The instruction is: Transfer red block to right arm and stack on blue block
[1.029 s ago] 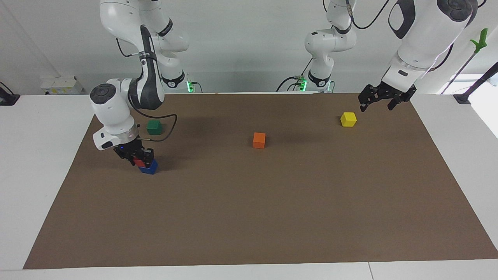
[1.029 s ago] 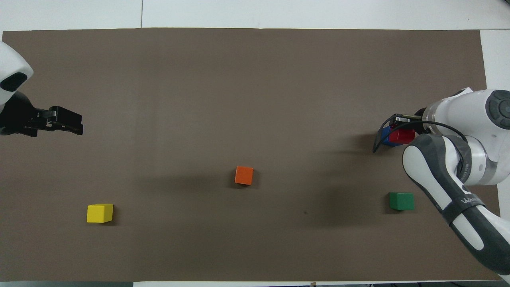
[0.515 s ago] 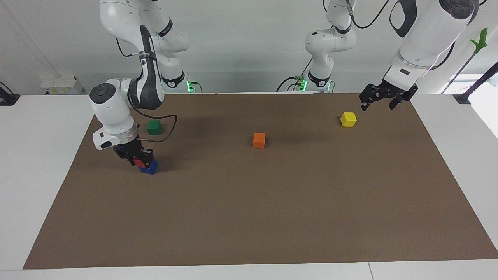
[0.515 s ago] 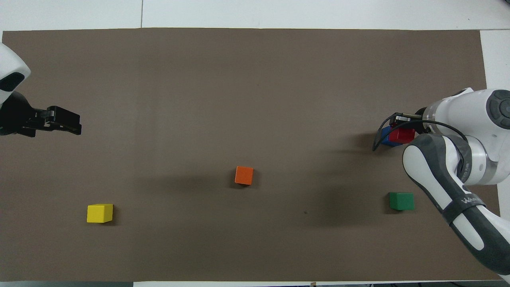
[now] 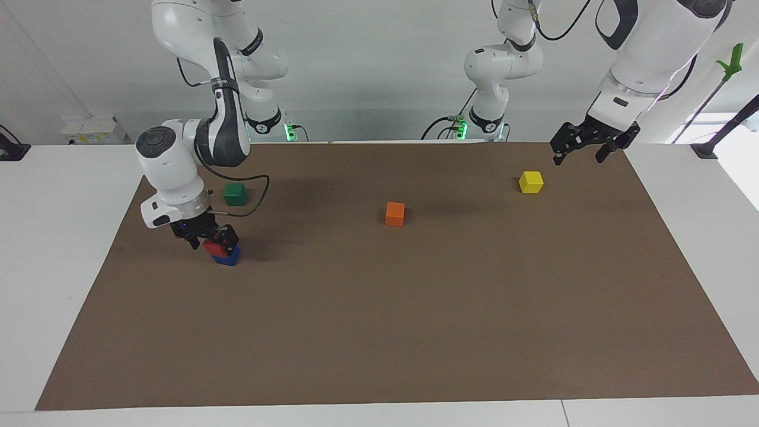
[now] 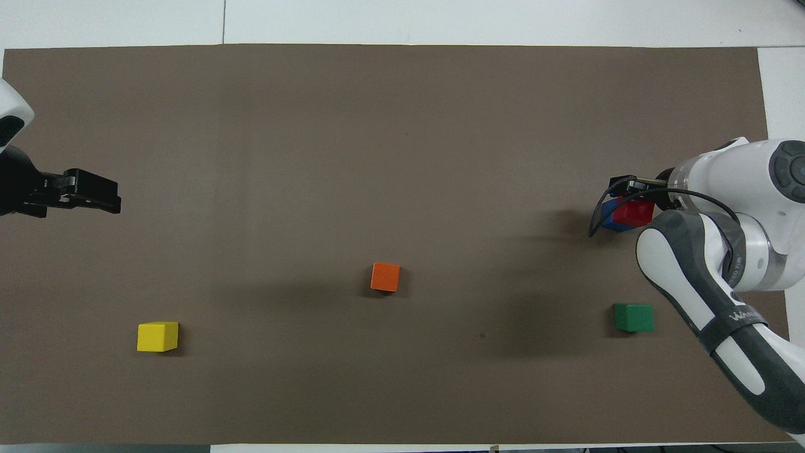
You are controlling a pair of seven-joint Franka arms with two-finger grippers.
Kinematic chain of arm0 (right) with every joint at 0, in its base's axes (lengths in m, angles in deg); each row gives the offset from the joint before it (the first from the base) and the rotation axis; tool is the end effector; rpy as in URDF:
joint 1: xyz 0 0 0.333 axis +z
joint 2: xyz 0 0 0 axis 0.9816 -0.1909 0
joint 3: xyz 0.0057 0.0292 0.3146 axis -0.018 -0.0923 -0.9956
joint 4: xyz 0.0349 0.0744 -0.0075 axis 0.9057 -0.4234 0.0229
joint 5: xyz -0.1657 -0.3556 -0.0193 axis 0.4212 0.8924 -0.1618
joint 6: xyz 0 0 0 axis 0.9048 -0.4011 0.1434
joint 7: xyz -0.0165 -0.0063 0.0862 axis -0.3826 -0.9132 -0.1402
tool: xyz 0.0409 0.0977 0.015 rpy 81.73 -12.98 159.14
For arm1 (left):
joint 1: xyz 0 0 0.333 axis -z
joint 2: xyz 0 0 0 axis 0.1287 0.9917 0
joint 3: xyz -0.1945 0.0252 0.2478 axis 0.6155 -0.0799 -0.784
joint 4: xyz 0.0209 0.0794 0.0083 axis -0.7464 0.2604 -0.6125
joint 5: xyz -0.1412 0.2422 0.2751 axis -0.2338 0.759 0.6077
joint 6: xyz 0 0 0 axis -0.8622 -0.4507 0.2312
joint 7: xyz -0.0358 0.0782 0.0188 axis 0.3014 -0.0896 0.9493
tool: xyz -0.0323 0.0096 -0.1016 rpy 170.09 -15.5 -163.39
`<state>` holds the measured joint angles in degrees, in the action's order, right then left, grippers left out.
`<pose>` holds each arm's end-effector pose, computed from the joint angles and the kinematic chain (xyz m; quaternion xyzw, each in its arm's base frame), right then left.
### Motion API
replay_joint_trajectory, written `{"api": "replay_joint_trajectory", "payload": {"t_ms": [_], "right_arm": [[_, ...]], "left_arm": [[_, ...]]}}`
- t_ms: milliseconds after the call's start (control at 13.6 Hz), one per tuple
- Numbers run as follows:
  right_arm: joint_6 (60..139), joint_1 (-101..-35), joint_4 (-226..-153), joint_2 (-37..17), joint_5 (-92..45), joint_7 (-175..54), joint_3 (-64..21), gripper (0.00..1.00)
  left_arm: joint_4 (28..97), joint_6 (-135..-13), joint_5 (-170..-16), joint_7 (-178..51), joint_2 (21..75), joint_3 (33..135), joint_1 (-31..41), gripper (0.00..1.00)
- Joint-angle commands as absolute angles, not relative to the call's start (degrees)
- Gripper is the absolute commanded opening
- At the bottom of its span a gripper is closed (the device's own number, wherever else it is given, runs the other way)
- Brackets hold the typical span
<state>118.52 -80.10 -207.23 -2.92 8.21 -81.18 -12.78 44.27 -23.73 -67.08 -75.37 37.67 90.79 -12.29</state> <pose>0.5748 -0.0244 0.3560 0.9907 -0.1236 0.0569 0.0042 0.5439 -0.0499 0.6167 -0.9996 0.0126 0.0252 0.0057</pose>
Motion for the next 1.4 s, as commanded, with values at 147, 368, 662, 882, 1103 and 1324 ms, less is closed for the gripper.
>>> {"api": "replay_joint_trajectory", "payload": {"t_ms": [147, 368, 662, 882, 1103, 1324], "right_arm": [[103.7, -80.4, -196.0, -1.8, 8.1, -75.1, -13.1, 1.0], [95.7, -80.8, -187.9, -0.1, 7.6, -70.9, -13.1, 1.0], [86.4, -80.8, -184.3, 4.6, 7.1, -70.8, -13.2, 1.0], [73.8, -80.8, -178.7, 5.6, 7.1, -70.7, -13.4, 1.0], [66.1, -80.4, -177.6, 7.6, 7.1, -70.2, -13.6, 1.0], [63.1, -80.8, -178.0, 9.0, 7.2, -67.9, -13.5, 1.0]], "left_arm": [[45.2, -23.5, -67.9, -76.1, 36.6, 90.9, -12.9, 1.0], [45.2, -23.5, -67.9, -76.1, 36.6, 90.9, -12.9, 1.0], [45.2, -23.5, -67.9, -76.1, 36.6, 90.9, -12.9, 1.0], [45.2, -23.5, -67.9, -76.1, 36.6, 90.9, -12.9, 1.0], [45.2, -23.5, -67.9, -76.1, 36.6, 90.9, -12.9, 1.0], [45.2, -23.5, -67.9, -76.2, 36.6, 90.9, -12.9, 1.0]]}}
